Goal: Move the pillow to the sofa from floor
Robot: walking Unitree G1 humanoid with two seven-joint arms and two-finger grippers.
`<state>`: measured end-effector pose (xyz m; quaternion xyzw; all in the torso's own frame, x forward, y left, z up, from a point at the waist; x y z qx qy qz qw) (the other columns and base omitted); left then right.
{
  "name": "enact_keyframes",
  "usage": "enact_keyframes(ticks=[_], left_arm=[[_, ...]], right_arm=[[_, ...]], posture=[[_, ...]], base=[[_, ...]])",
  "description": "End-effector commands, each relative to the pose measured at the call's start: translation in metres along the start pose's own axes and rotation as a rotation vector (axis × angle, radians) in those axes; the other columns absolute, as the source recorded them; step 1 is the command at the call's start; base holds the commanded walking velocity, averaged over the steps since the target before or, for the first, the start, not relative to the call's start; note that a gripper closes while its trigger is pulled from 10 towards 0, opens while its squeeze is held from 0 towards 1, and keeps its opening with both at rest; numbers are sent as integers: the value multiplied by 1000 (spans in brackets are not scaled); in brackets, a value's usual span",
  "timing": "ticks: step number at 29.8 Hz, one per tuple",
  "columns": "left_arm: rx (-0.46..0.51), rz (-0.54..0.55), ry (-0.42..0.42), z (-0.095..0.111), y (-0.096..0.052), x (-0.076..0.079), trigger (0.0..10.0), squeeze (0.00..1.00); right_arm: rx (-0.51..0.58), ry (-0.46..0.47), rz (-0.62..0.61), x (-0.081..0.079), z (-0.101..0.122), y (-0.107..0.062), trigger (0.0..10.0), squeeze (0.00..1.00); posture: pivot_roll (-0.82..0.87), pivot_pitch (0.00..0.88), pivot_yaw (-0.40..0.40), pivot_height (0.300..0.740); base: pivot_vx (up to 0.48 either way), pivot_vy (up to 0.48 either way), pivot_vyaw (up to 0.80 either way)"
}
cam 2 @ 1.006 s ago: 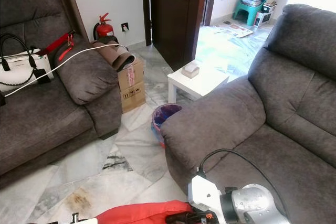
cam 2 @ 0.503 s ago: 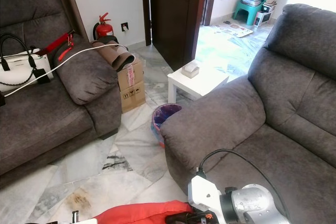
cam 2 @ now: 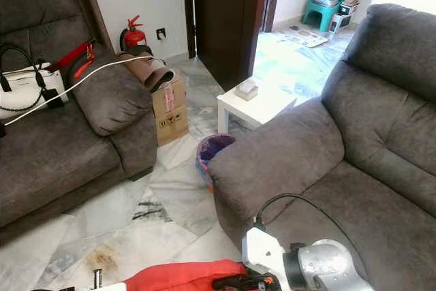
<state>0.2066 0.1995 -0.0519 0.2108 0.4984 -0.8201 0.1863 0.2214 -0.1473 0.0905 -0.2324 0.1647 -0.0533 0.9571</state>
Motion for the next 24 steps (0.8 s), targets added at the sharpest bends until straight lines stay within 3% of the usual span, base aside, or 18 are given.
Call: enact_keyframes(ticks=[1,4,6,7,8,12,14,15,16,17,20,22,23,24], left_arm=[[31,44,0,6,1,-9,0,0],[61,120,-34,12,3,-21,0,0],[98,262,-113,21,4,-44,0,0],[98,262,-113,21,4,-44,0,0],[123,337,-166,27,3,-55,0,0],[158,447,-229,35,2,-71,0,0],[206,604,-362,49,0,-93,0,0],[206,604,-362,49,0,-93,0,0],[225,668,-425,54,-2,-103,784,0],[263,746,-500,62,-5,-115,10000,0],[318,821,-522,74,-9,-127,10000,0],[328,838,-519,78,-10,-129,10000,0],[328,841,-546,81,-9,-129,10000,0],[328,841,-546,81,-9,-129,10000,0]], right_arm=[[60,-56,36,-6,14,4,10000,0],[97,-4,-8,1,6,8,10000,0],[100,0,-210,23,-10,13,10000,0],[100,0,-210,23,-10,13,10000,0],[87,17,-316,34,-17,16,10000,0],[108,30,-413,41,-23,21,10000,0],[244,93,-520,47,-19,21,10000,0],[244,93,-520,47,-19,21,10000,0],[309,118,-580,51,-15,19,10000,0],[388,158,-660,57,-13,16,10000,0],[436,213,-765,63,-18,14,10000,0],[460,227,-816,65,-21,14,10000,0],[538,301,-886,67,-22,13,10000,0],[538,301,-886,67,-22,13,10000,0]], posture=[[2,75,-2,740],[-1,74,-2,740],[4,76,-1,740],[4,76,-1,740],[4,77,-1,740],[3,78,1,740],[10,80,4,740],[10,80,4,740],[6,80,7,740],[-2,77,9,740],[-3,76,11,740],[-3,72,12,740],[-1,68,12,740],[-1,68,12,740]], base=[[0,0,0],[0,0,0],[0,0,0],[0,0,0],[0,0,0],[0,0,0],[0,0,0],[0,0,0],[0,0,0],[0,0,0],[0,0,0],[0,0,0],[0,0,0],[0,0,0]])
Point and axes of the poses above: a point about 5 cm out from each wrist's last joint towards the gripper, its own y axis pointing out of the wrist towards the gripper, its own z axis along the axis of the wrist's last joint, x = y × z, the point moved 1 cm from there along y, pointing out of the wrist towards the gripper, and after that the axes turned 13 degrees about y, right-handed, at the moved point
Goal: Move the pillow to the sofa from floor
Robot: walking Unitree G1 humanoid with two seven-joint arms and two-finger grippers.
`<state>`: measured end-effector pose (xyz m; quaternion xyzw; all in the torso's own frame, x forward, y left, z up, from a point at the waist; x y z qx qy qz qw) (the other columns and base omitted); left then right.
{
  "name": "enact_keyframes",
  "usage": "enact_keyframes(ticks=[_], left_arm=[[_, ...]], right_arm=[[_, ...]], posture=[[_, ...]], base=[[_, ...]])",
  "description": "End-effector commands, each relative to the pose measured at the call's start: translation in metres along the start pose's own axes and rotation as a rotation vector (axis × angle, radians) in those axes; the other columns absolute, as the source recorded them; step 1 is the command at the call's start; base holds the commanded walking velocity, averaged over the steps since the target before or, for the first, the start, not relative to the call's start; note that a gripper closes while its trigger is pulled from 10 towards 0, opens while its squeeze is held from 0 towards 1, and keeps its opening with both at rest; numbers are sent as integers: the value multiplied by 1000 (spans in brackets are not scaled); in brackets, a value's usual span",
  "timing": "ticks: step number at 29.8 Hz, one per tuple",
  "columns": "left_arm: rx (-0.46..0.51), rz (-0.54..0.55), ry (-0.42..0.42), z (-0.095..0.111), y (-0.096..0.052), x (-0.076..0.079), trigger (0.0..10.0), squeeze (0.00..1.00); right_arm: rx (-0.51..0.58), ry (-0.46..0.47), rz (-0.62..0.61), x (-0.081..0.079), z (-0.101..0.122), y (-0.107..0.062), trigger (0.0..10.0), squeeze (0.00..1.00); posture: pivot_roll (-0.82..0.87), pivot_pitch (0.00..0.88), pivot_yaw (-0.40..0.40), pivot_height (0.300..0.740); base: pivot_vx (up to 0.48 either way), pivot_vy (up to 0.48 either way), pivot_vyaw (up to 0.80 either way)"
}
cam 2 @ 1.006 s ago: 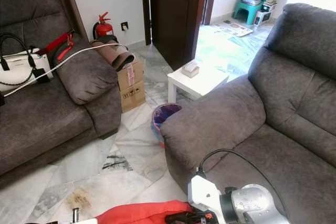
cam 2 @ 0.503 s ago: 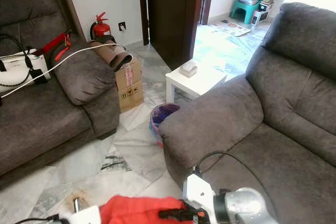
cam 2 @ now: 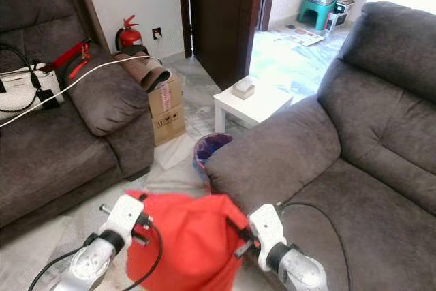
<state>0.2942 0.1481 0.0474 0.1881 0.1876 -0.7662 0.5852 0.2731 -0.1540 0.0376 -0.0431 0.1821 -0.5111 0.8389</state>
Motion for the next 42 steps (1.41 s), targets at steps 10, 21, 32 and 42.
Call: enact_keyframes(ticks=[10,21,32,42], left_arm=[[2,98,-118,9,-1,-5,10000,0],[16,94,-45,13,-2,-7,10000,0],[24,88,-68,16,-3,-8,10000,0],[15,82,-90,14,-4,-7,10000,0]], right_arm=[[129,160,-161,0,-6,0,10000,0],[163,168,-224,10,1,4,10000,0],[170,154,-246,11,0,3,10000,0],[164,140,-242,11,0,5,10000,0]], posture=[[-8,43,10,740],[-1,49,10,740],[1,73,13,740],[5,79,12,740]], base=[[0,0,-114],[0,-44,-800],[0,-175,-800],[0,0,-800]])
Point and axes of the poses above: a point about 5 cm out from each wrist's last joint towards the gripper, its own y axis pointing out of the wrist towards the gripper, its own z axis along the axis of the wrist's last joint, x = y × z, the point moved 1 cm from there along y, pointing out of the wrist towards the gripper, and after that the axes turned 13 degrees about y, right-handed, at the moved point
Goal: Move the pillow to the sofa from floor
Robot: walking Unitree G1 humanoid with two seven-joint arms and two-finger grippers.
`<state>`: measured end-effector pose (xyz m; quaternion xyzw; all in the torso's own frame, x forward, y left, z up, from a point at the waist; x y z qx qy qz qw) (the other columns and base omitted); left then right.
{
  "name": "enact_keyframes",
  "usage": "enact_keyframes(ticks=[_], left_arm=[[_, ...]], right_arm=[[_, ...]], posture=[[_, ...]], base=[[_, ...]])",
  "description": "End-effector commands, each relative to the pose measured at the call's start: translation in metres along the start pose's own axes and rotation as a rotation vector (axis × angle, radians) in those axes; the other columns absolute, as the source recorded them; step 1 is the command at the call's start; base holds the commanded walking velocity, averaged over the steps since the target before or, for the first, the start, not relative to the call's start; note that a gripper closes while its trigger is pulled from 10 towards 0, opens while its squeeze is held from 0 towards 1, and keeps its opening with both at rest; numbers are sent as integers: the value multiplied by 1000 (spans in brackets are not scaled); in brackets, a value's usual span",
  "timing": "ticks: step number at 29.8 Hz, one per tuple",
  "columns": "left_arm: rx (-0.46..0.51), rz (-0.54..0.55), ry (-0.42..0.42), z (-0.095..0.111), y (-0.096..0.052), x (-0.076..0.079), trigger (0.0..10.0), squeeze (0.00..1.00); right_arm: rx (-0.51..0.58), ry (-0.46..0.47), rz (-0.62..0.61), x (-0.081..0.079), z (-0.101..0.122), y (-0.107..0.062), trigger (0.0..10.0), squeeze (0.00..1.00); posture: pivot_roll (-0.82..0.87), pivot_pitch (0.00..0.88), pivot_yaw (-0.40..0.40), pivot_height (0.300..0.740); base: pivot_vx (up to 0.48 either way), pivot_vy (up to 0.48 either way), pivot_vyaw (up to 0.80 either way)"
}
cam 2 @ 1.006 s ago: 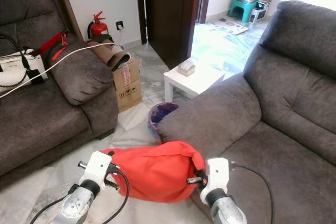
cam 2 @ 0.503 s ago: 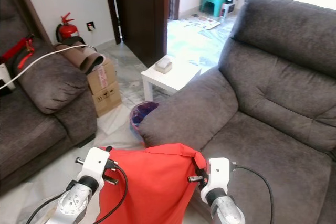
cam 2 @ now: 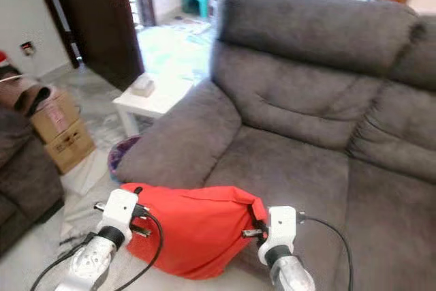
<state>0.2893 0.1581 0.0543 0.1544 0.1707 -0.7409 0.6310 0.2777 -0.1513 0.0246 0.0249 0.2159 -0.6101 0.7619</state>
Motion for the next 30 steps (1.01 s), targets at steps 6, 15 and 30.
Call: enact_keyframes(ticks=[6,15,30], left_arm=[[60,-24,-19,13,3,6,10000,0],[73,-25,-29,16,2,7,10000,0],[73,-29,-23,16,2,7,10000,0]], right_arm=[[60,-24,-15,7,13,0,10000,0],[81,-31,-3,6,17,1,10000,0],[135,-11,-17,7,27,2,10000,0]], posture=[[4,80,10,740],[3,82,7,740],[0,82,8,740]], base=[[0,0,-800],[0,0,-711],[0,-245,0]])
Point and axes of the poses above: a point about 5 cm out from each wrist's last joint towards the gripper, its own y axis pointing out of the wrist towards the gripper, its own z axis along the axis of the wrist's last joint, x = y × z, the point moved 1 cm from there along y, pointing out of the wrist towards the gripper, and after that the axes turned 13 degrees about y, right-handed, at the moved point
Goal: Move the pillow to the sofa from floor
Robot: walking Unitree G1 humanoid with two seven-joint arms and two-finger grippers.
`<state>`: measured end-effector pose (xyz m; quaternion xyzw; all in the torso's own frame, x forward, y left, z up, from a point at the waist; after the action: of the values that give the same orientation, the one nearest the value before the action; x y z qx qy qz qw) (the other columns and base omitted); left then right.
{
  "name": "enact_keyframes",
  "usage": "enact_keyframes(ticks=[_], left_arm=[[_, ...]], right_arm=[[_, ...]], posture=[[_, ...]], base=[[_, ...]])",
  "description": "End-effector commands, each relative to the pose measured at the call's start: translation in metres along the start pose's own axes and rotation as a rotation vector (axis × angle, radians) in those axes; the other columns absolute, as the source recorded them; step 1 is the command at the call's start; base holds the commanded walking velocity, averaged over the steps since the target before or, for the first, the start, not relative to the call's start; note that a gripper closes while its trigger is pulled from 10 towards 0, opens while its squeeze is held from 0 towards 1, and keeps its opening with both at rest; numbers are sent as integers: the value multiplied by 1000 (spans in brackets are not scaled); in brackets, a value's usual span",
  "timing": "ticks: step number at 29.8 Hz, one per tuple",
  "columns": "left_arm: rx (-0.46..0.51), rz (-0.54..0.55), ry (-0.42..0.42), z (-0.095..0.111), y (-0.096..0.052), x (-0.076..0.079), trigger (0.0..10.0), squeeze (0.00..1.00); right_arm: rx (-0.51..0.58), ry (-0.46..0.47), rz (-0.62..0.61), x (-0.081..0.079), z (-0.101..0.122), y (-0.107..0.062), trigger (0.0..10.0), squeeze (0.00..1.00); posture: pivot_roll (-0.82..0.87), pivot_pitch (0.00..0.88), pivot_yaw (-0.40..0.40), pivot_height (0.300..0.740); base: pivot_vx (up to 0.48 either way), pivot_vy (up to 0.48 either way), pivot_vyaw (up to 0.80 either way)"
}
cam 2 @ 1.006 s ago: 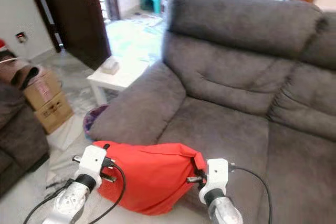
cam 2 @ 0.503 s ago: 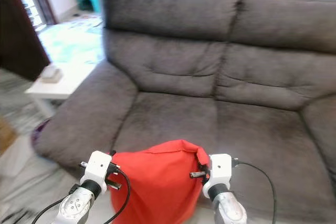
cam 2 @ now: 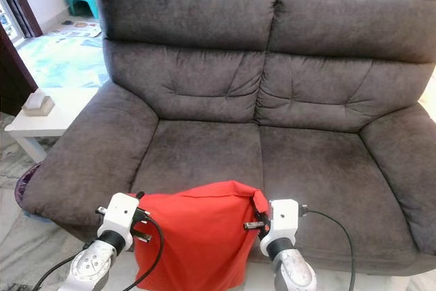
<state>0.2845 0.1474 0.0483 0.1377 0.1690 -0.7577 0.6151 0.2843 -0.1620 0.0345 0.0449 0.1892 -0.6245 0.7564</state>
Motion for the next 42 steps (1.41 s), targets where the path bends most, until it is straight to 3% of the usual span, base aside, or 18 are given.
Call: enact_keyframes(ticks=[1,6,42], left_arm=[[80,20,5,17,4,-6,10000,0],[78,20,4,16,4,-6,10000,0],[82,26,13,16,4,-9,10000,0]], right_arm=[[68,0,-1,0,13,2,10000,0],[71,-5,-1,0,13,2,10000,0],[114,-19,18,-2,22,7,10000,0]], posture=[[0,82,7,740],[-1,82,7,740],[4,72,7,740]], base=[[0,-311,-525],[0,-313,-745],[0,-311,0]])
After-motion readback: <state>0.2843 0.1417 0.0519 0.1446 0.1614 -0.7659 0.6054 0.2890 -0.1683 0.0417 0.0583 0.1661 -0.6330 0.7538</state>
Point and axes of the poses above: a point about 5 cm out from each wrist's last joint towards the gripper, its own y axis pointing out of the wrist towards the gripper, its own z axis along the axis of the wrist's last joint, x = y × z, the point moved 1 cm from there along y, pointing out of the wrist towards the gripper, and after that the axes turned 13 degrees about y, right-handed, at the moved point
